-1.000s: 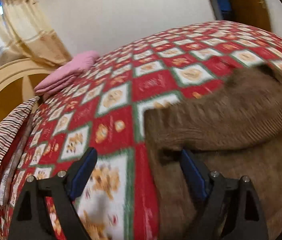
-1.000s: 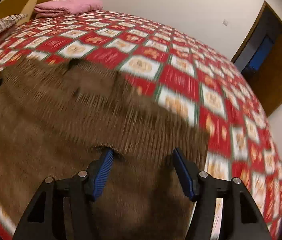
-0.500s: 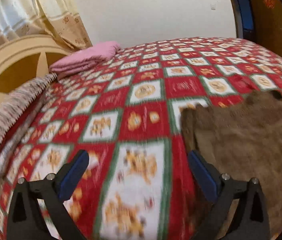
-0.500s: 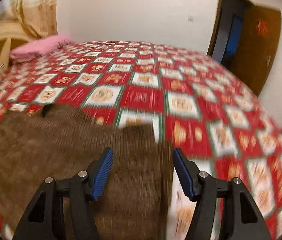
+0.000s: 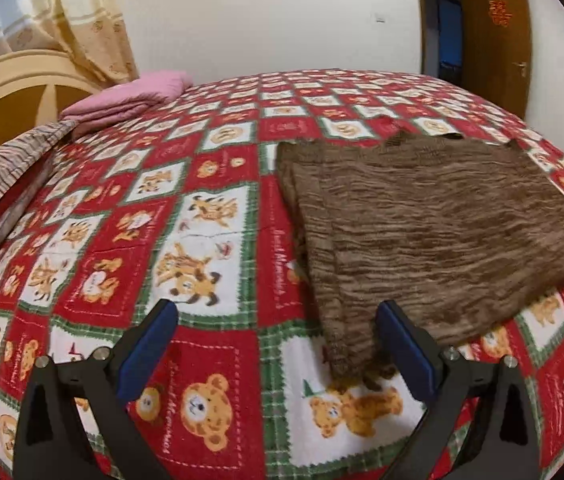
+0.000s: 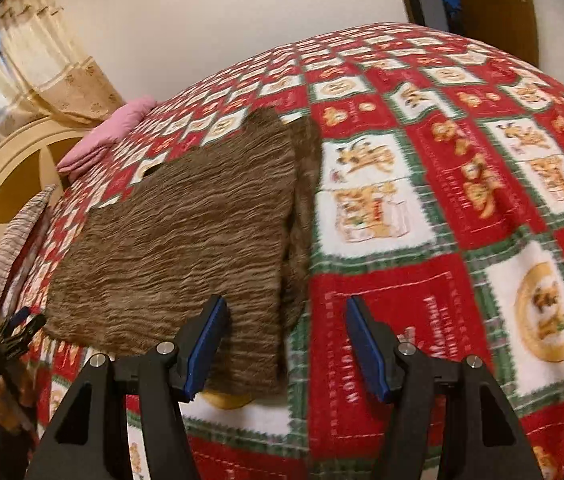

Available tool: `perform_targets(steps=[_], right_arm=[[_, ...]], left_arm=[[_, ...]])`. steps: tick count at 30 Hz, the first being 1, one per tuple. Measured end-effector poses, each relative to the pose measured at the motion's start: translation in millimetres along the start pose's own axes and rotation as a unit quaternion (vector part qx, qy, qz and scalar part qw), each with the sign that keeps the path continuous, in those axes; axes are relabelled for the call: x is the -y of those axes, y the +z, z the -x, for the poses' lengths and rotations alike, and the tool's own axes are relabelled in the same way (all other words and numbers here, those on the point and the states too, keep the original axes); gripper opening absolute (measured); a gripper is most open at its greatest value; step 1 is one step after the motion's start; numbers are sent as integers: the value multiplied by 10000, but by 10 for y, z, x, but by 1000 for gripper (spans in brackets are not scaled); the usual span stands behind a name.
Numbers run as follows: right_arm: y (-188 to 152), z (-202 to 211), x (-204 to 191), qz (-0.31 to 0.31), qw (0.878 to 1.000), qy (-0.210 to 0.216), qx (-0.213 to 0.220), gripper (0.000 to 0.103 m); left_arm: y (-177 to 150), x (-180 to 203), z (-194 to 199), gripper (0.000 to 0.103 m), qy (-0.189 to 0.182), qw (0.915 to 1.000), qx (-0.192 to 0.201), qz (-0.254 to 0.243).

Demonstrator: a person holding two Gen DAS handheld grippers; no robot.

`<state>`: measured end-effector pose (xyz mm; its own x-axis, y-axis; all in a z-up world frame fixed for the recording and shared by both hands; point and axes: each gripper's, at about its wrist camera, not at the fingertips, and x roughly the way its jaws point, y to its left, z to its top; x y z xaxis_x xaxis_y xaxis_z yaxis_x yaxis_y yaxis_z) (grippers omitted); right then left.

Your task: Fold small clothes

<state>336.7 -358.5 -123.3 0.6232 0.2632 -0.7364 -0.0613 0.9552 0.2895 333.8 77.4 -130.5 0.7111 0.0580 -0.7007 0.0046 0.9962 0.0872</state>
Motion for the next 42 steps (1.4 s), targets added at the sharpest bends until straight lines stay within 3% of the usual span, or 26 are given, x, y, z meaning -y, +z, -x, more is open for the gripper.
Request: perform_targets(steps=[2, 5, 10, 16, 20, 23, 25, 28, 30, 31, 34, 37, 42], right_arm=[[-25, -10, -66, 145, 9999, -35, -59, 16], [-122, 37, -156, 324, 9993, -141, -97, 6], [-303, 176, -124, 452, 9988, -159, -40, 3], [-356, 117, -8, 348, 9993, -99, 90, 3], [-404, 74, 27, 228, 9994, -33, 257, 3], [-407, 91, 58, 123, 9995, 55, 284, 4], [-401, 154, 23, 147, 9992, -73, 372, 7], [-341, 351, -260, 418, 9918, -871, 835, 24], [-212, 417, -553, 725, 9886, -765, 1076, 51], [-164, 404, -657, 833, 9878, -717, 1101, 69], [45, 200, -1033, 1287, 9858, -525, 945, 71], [217, -188, -1305, 1571, 9853, -477, 473, 71], [72, -786, -1399, 1605, 9834, -829, -198, 71]], left_arm=[[-10, -47, -54, 101, 12, 9999, -111, 131], [-84, -57, -71, 101, 16, 9996, -230, 185], [-162, 43, 24, 100, 12, 10000, 1, -52], [-131, -22, 104, 100, -419, 9988, 199, 129], [-65, -113, 15, 100, -513, 9973, 27, 532], [-66, -110, -146, 100, -173, 9973, -384, 599], [-80, -82, -251, 101, -165, 9960, -696, 532], [-88, -74, -265, 102, -180, 9960, -714, 510], [-98, -56, -259, 103, -117, 9965, -682, 477], [-102, -44, -257, 103, -80, 9967, -670, 452], [-108, -26, -248, 103, 7, 9973, -632, 385], [-103, -25, -263, 103, 41, 9973, -651, 343], [-125, -10, -276, 103, 43, 9970, -731, 240]])
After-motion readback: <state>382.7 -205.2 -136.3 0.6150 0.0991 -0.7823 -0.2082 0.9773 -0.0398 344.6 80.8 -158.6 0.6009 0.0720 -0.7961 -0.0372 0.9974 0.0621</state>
